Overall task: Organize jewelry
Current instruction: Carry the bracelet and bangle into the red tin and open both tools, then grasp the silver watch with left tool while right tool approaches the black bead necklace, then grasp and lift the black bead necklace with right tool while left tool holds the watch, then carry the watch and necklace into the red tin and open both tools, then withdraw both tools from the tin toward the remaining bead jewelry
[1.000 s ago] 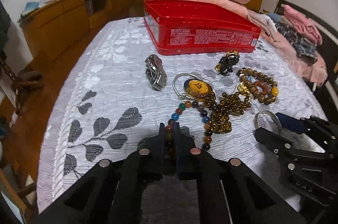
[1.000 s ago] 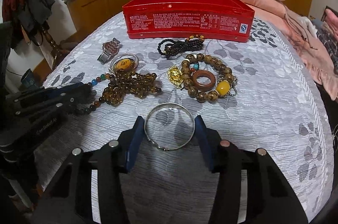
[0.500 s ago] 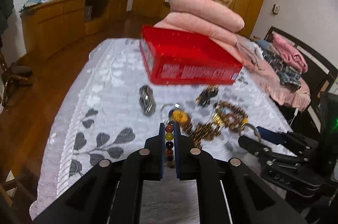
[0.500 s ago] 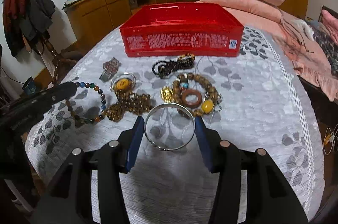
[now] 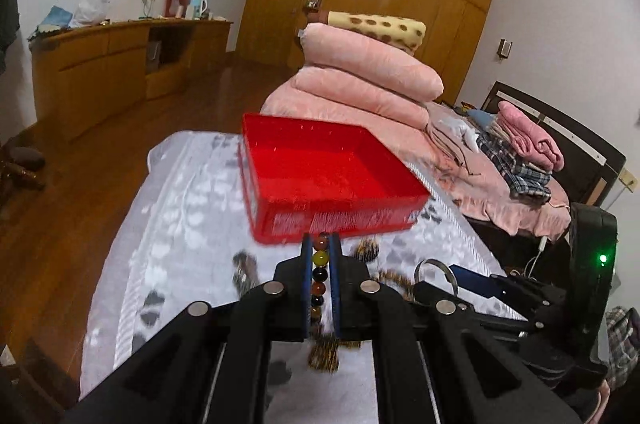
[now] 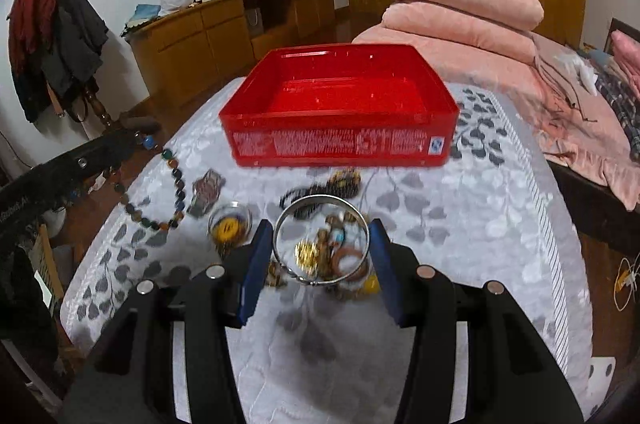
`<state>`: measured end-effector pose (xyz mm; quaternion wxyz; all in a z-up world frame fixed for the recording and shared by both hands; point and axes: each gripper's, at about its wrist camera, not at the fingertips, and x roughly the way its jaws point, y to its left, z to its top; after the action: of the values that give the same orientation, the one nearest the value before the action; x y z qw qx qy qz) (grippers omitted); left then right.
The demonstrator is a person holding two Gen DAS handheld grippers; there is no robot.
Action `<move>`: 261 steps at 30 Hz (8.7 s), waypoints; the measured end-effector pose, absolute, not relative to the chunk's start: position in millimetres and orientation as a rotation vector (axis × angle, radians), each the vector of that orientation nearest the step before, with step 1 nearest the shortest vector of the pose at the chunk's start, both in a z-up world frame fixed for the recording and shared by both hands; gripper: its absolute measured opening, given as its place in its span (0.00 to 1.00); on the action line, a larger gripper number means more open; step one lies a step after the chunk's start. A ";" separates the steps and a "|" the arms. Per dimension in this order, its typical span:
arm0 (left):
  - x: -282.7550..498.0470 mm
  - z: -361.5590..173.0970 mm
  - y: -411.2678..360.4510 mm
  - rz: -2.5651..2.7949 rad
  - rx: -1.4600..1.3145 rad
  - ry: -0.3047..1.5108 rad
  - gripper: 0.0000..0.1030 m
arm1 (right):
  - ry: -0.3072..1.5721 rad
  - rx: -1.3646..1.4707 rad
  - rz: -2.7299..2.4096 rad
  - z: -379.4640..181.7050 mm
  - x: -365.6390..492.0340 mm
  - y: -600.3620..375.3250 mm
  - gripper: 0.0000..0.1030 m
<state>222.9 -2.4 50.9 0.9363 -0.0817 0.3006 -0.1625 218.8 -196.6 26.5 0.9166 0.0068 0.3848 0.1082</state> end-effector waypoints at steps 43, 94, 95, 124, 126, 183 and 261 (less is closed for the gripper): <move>359.2 48.2 -20.4 -0.226 -0.178 0.689 0.46 | 0.761 0.126 0.173 37.5 358.1 -225.6 0.60; 290.7 -32.9 16.0 -0.145 -0.124 0.831 0.21 | 0.889 0.110 0.243 -17.2 283.2 -185.0 0.66; 290.7 -32.3 16.1 -0.148 -0.122 0.829 0.21 | 0.901 0.105 0.242 -19.2 285.5 -182.1 0.66; 294.3 -35.6 15.0 -0.188 -0.119 0.836 0.20 | 0.969 0.090 0.201 -36.0 319.5 -165.0 0.35; 294.5 -36.1 14.4 -0.190 -0.118 0.837 0.20 | 0.970 0.124 0.202 -36.1 317.3 -172.5 0.25; 284.0 -15.0 9.1 -0.224 -0.139 0.791 0.19 | 0.851 0.132 0.283 -2.9 280.2 -203.5 0.15; 216.5 -14.2 3.4 -0.129 -0.070 0.747 0.89 | 0.801 0.070 0.168 -17.0 207.0 -242.5 0.74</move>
<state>216.5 3.4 -14.2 0.9285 -0.0339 0.3645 -0.0630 207.0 -242.5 -17.0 0.9168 0.0340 0.3895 0.0817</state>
